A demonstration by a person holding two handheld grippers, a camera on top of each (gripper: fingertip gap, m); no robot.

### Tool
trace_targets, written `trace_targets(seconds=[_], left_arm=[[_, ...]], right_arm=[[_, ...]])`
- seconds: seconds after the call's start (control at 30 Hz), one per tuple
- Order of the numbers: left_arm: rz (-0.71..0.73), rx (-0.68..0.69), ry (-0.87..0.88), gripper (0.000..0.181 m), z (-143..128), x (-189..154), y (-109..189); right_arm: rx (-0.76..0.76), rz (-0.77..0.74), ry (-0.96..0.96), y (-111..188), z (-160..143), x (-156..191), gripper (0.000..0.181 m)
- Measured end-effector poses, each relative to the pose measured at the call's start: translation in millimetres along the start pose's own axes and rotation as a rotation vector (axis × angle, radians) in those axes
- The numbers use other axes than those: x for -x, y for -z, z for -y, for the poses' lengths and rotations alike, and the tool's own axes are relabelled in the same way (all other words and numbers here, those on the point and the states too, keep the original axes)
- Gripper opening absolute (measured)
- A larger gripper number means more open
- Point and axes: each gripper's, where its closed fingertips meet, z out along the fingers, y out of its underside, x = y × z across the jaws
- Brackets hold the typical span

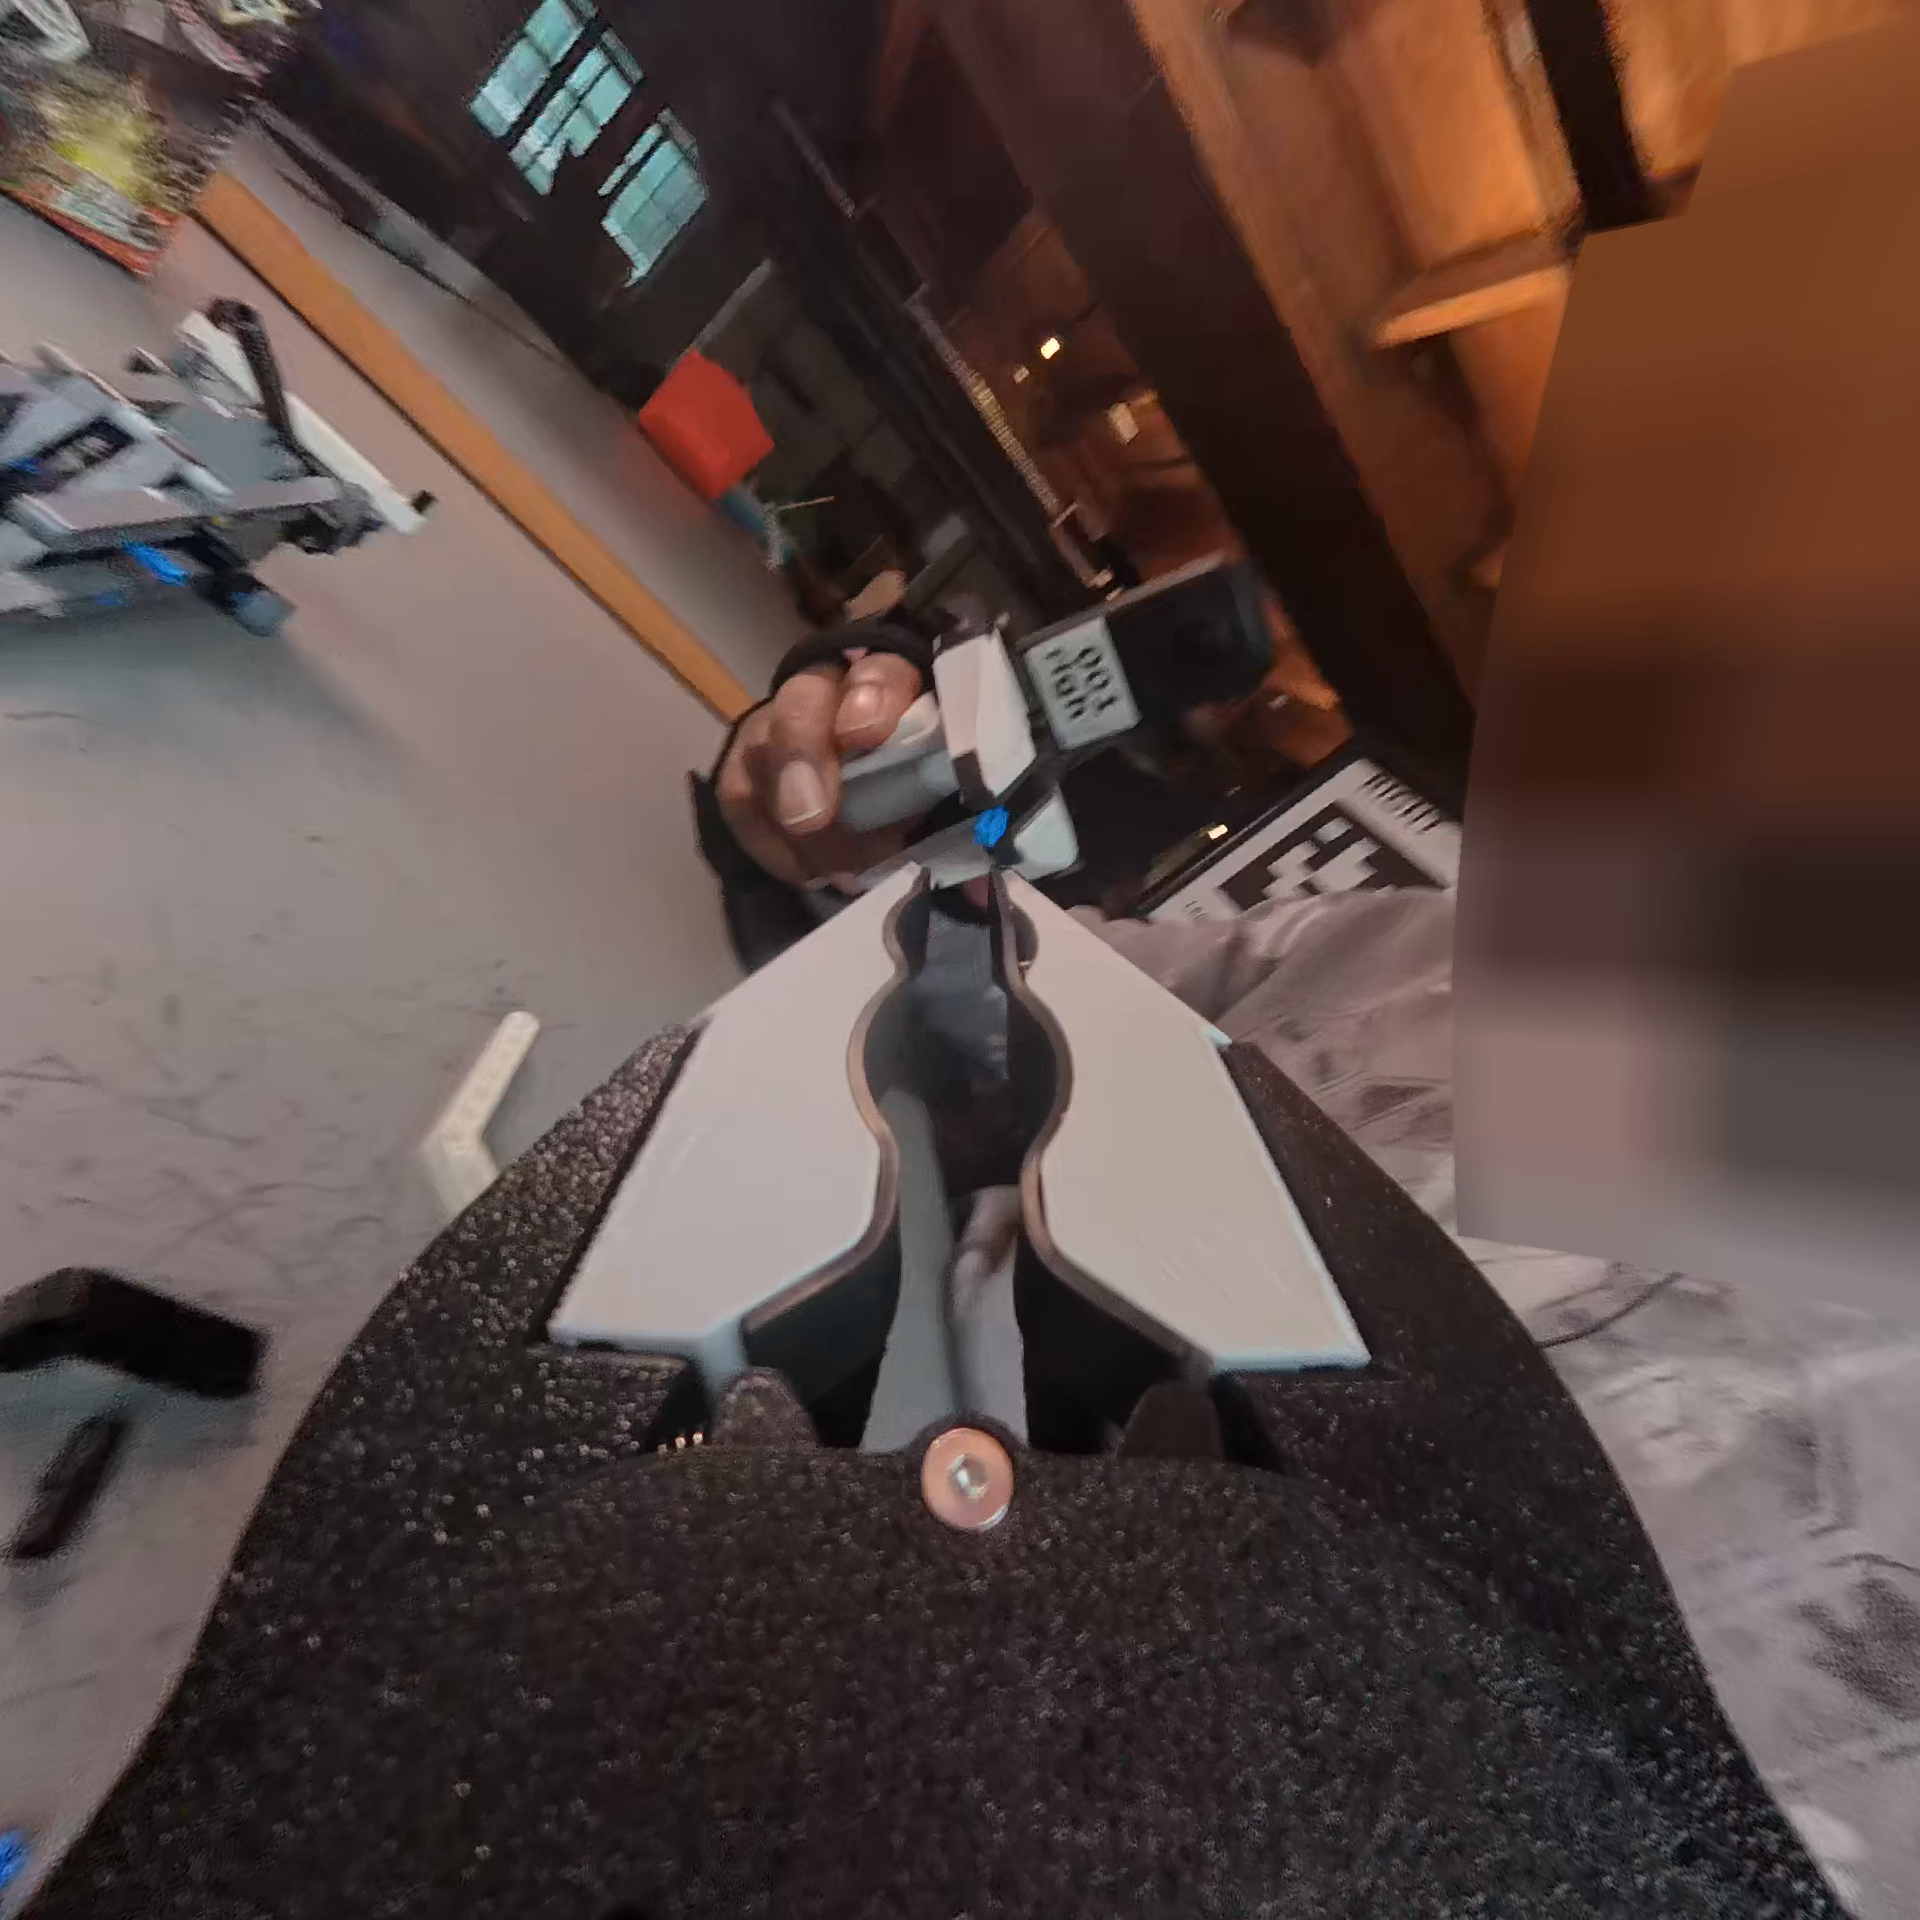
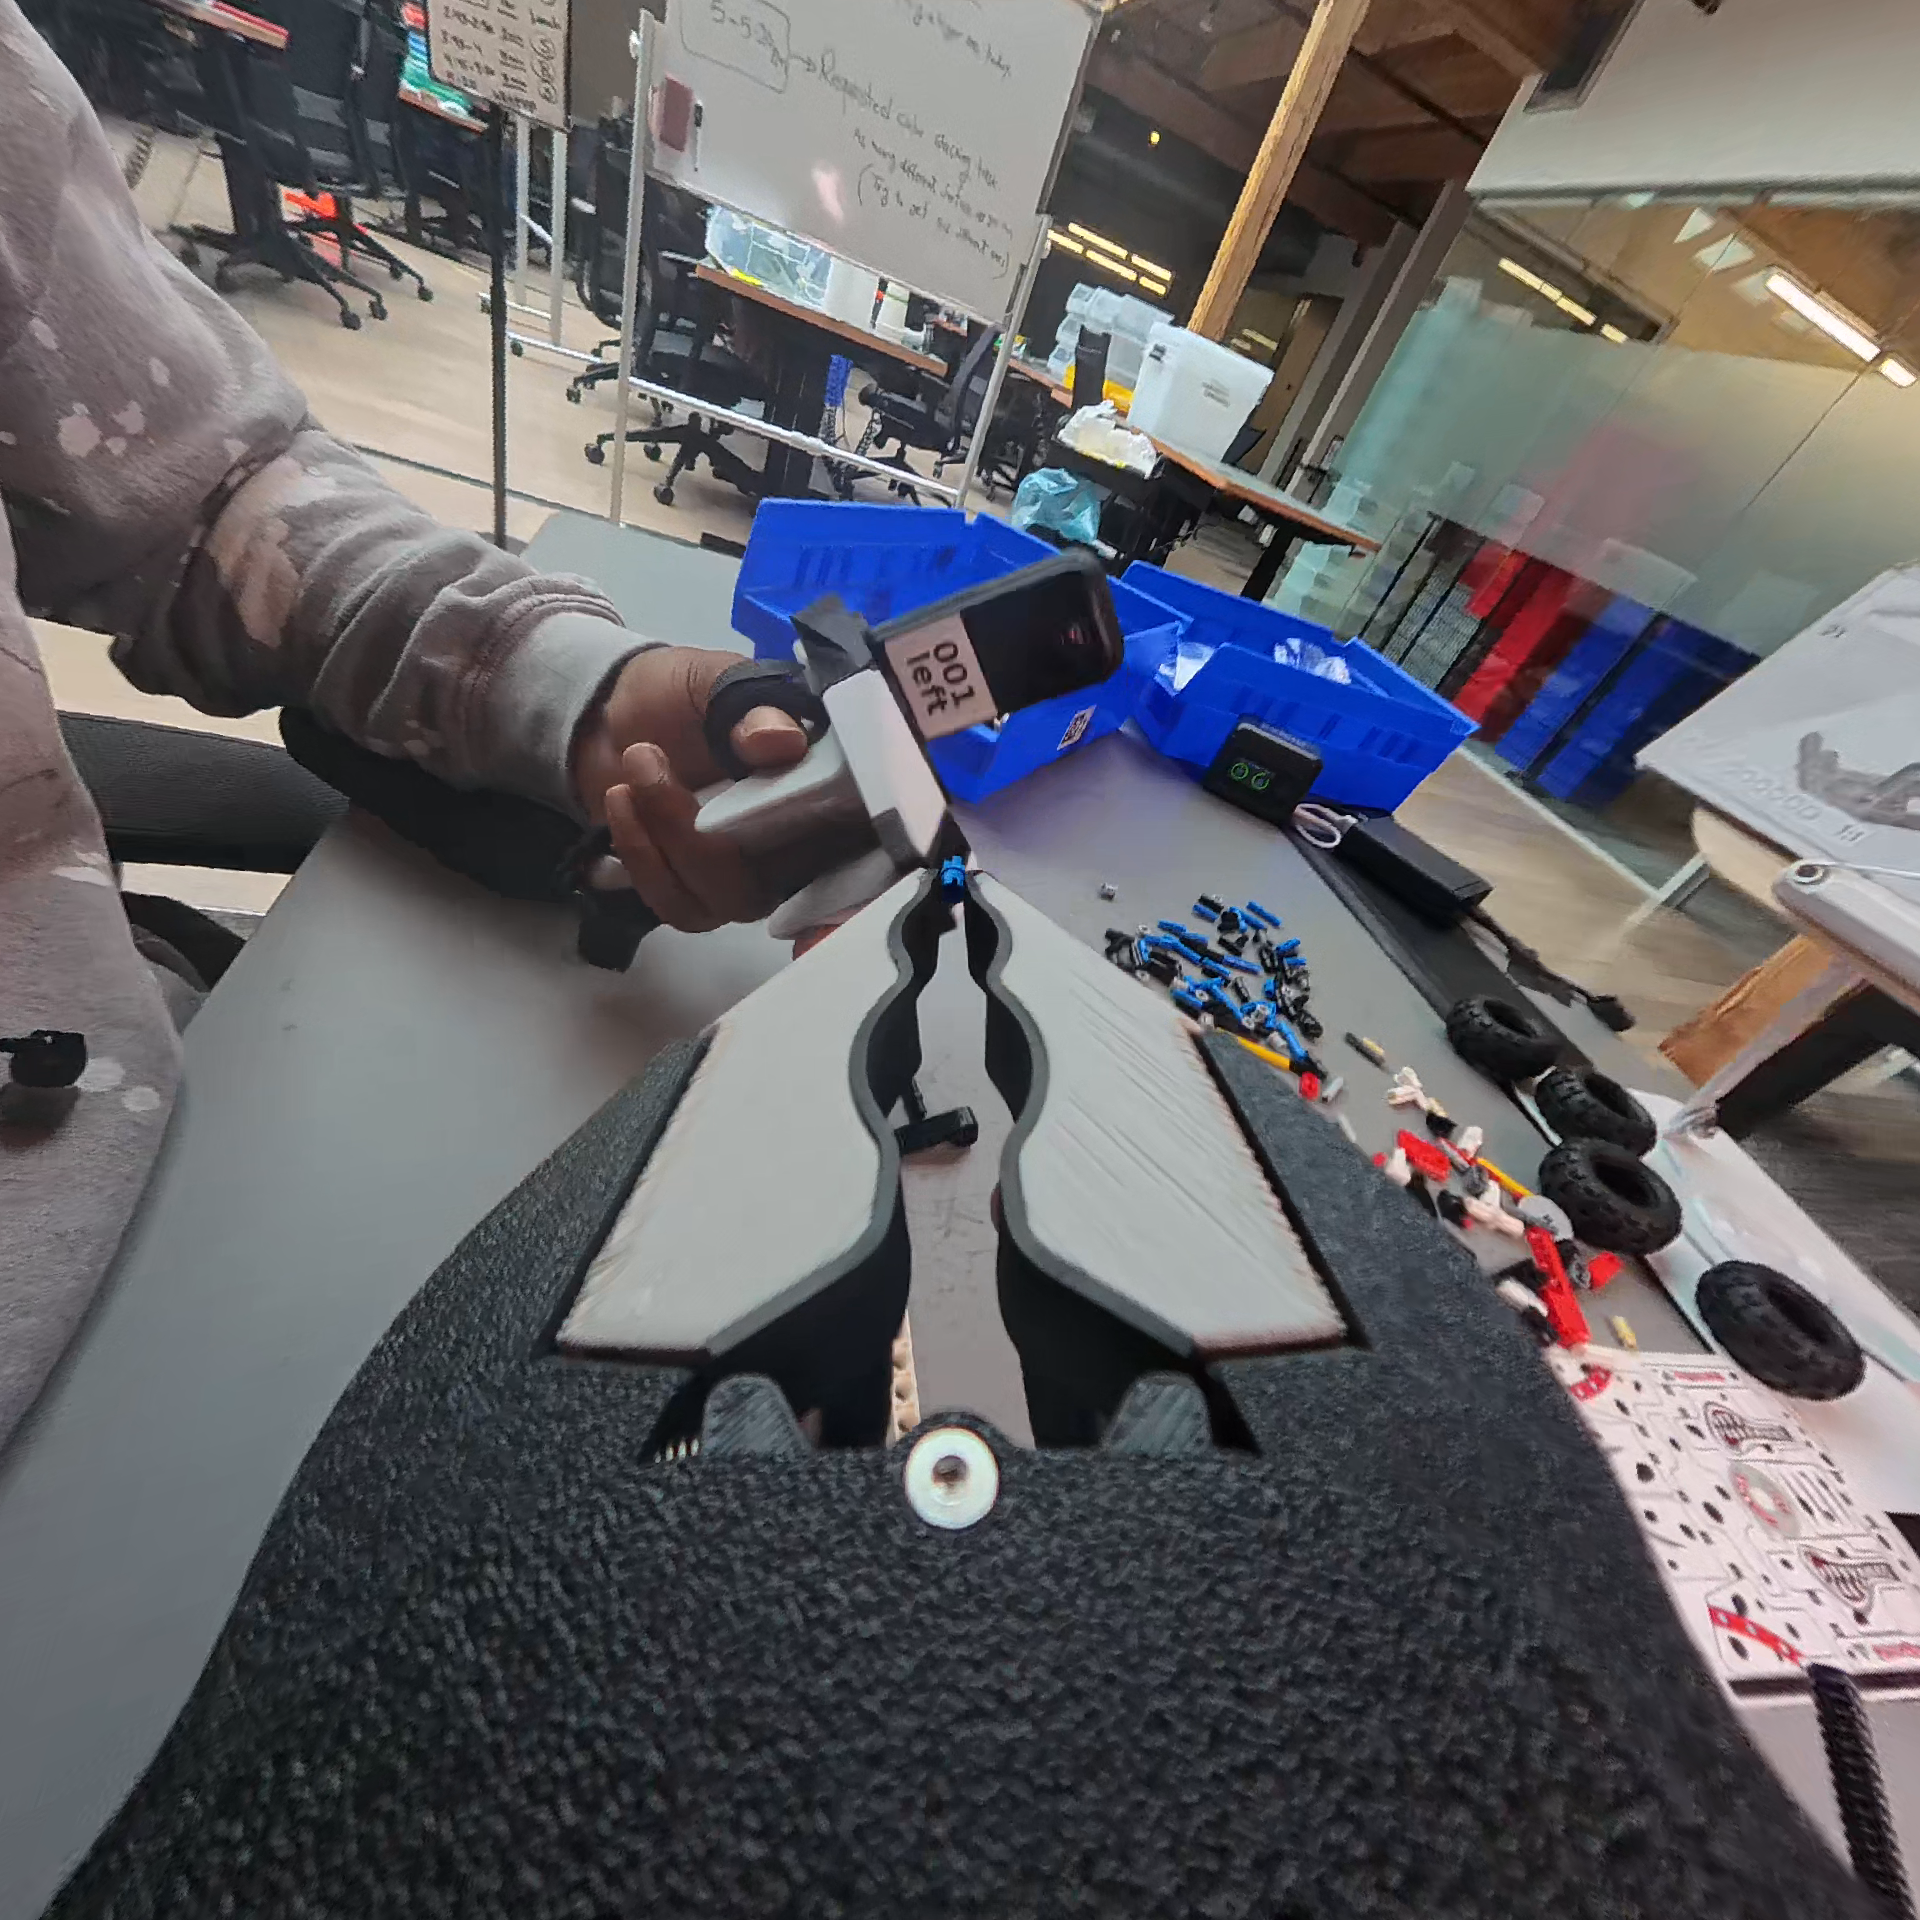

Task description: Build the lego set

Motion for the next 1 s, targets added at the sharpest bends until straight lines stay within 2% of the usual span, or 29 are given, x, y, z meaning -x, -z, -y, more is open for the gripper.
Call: trace_targets(seconds=[0.13,0.2,0.33,0.47,0.63,1.0], left_arm=[[0.455,0.316,-0.377,0.027,-23,62,19],[0.551,0.424,-0.436,0.03,-35,80,23],[0.629,0.589,-0.501,0.034,-62,96,21],[0.681,0.649,-0.549,0.035,-72,103,22],[0.691,0.655,-0.55,0.033,-75,103,20],[0.701,0.698,-0.588,0.03,-83,104,18]], right_arm=[[0.276,0.14,-0.095,20,-35,-14,0.003],[0.448,0.222,-0.121,32,-61,-14,0.004],[0.724,0.285,-0.159,41,-104,-13,0.004],[0.889,0.351,-0.14,42,-133,-2,0.004],[0.986,0.391,-0.116,43,-140,5,0.004],[1.084,0.425,-0.113,46,-146,9,0.004]])
